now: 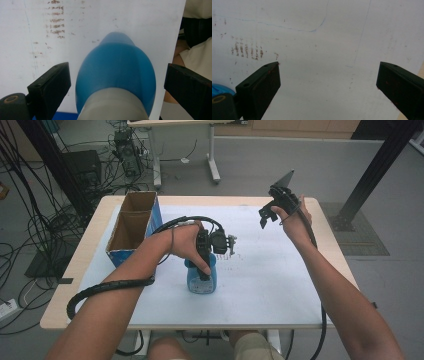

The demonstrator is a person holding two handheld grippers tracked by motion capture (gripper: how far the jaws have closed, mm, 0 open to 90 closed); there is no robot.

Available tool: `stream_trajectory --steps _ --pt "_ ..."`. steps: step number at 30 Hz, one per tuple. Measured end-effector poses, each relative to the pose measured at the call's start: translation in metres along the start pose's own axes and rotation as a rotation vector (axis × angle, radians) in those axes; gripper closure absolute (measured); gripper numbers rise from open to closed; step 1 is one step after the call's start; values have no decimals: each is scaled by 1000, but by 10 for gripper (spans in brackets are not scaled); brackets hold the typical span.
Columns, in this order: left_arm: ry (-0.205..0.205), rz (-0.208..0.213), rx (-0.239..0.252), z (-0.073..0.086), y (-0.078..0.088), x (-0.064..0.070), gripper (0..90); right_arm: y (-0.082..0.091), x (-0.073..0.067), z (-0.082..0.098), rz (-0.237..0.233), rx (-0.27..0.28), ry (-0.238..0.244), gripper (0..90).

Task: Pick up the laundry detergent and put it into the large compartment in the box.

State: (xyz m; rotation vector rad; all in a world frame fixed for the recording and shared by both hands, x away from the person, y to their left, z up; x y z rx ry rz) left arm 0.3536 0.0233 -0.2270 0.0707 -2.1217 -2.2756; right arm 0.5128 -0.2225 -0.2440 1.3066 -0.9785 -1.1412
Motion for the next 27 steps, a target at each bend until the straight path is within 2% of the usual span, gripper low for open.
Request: stream_trajectory --steps 27 --pt "4 -1 -7 1 0 -1 75 1 1 1 2 2 -3 51"
Point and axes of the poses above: each handheld gripper's, and its own axes: y roughly backward along the jaws, z roughly out of its underside, x roughly to its right, the point moved 7 cm from there along -y, roughly forward along the jaws, and after that the axes turned 6 degrees about -x, right-handed, at the moved point
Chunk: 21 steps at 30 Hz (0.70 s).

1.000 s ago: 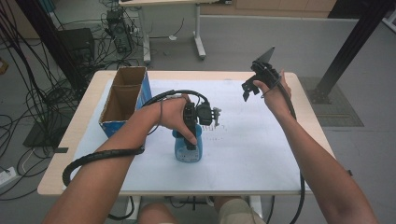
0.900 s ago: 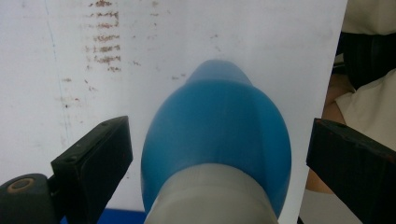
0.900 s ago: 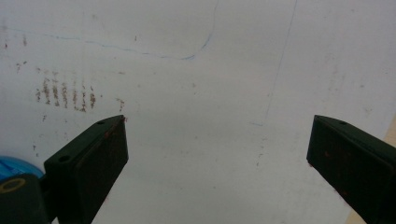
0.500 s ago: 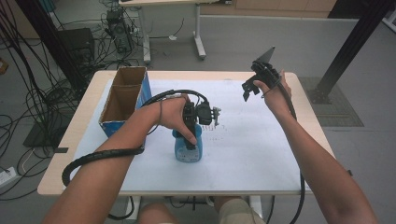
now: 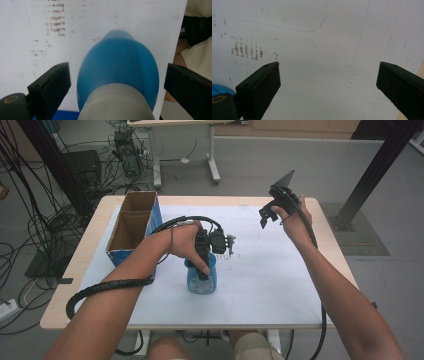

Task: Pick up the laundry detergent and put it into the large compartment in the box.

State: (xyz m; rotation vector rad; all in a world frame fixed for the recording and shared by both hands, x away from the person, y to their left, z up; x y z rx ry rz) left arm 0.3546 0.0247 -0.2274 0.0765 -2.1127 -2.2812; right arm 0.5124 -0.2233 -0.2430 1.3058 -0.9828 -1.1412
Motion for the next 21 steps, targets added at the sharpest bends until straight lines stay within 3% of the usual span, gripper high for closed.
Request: stream_trajectory --steps 21 --pt "-7 -10 -1 -1 2 0 116 1 0 0 -1 0 -1 51"
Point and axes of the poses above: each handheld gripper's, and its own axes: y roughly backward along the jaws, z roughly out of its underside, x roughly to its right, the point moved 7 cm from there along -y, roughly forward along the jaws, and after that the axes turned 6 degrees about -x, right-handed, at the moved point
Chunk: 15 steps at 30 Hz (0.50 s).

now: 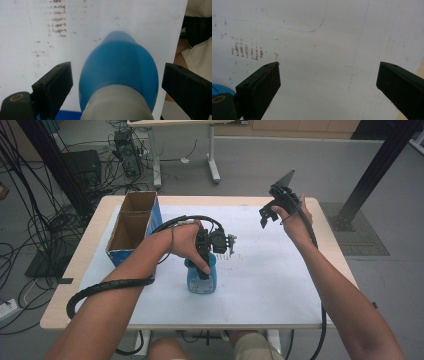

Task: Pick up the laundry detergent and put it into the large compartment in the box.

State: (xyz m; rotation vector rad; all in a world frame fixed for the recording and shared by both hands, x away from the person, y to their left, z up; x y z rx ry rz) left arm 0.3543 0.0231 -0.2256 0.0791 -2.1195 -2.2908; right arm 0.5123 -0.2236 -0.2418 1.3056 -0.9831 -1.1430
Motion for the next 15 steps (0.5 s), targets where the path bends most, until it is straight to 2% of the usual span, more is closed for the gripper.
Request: stream_trajectory --steps 15 --pt "-12 -10 -22 0 -1 0 214 0 0 0 1 1 0 51"
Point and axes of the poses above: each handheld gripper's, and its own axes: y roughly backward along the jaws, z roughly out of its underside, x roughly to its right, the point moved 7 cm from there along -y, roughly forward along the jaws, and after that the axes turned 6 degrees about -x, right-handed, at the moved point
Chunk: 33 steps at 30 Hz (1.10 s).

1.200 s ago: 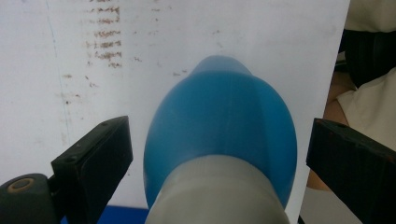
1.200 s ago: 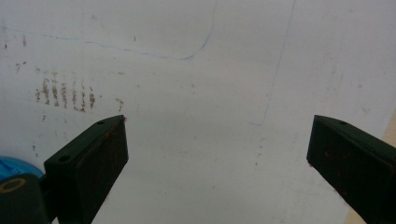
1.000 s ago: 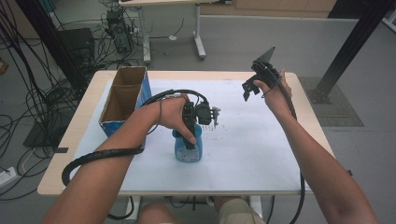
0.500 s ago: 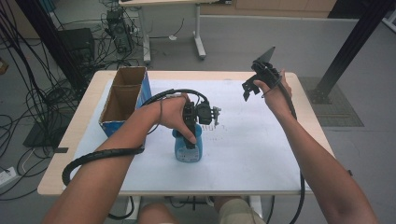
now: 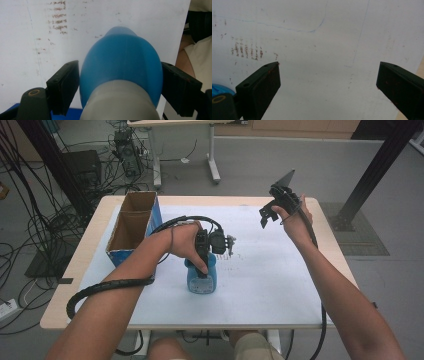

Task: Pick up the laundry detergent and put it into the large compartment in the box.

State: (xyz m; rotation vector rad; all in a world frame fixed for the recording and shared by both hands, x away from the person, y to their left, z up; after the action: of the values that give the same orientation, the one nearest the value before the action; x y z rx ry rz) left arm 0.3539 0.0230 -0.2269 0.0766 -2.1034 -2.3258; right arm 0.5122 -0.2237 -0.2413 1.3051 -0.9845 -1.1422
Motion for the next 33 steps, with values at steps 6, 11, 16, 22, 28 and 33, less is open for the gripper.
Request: stream_trajectory --steps 6,11,16,22,28,33 --pt "-2 5 -3 0 0 -1 268 0 0 0 0 0 -1 51" --pt "-5 7 -12 -1 0 -2 304 0 0 0 -1 2 0 51" --pt "-7 16 -21 -2 0 -4 355 1 1 0 -1 3 -1 51" --pt "-3 33 -27 -3 0 -6 364 1 3 0 -1 3 -1 51" --pt "6 45 -29 -4 0 -9 369 1 3 0 0 3 -3 51" --pt "8 50 -29 -4 0 -10 370 0 3 -1 1 2 -2 51"
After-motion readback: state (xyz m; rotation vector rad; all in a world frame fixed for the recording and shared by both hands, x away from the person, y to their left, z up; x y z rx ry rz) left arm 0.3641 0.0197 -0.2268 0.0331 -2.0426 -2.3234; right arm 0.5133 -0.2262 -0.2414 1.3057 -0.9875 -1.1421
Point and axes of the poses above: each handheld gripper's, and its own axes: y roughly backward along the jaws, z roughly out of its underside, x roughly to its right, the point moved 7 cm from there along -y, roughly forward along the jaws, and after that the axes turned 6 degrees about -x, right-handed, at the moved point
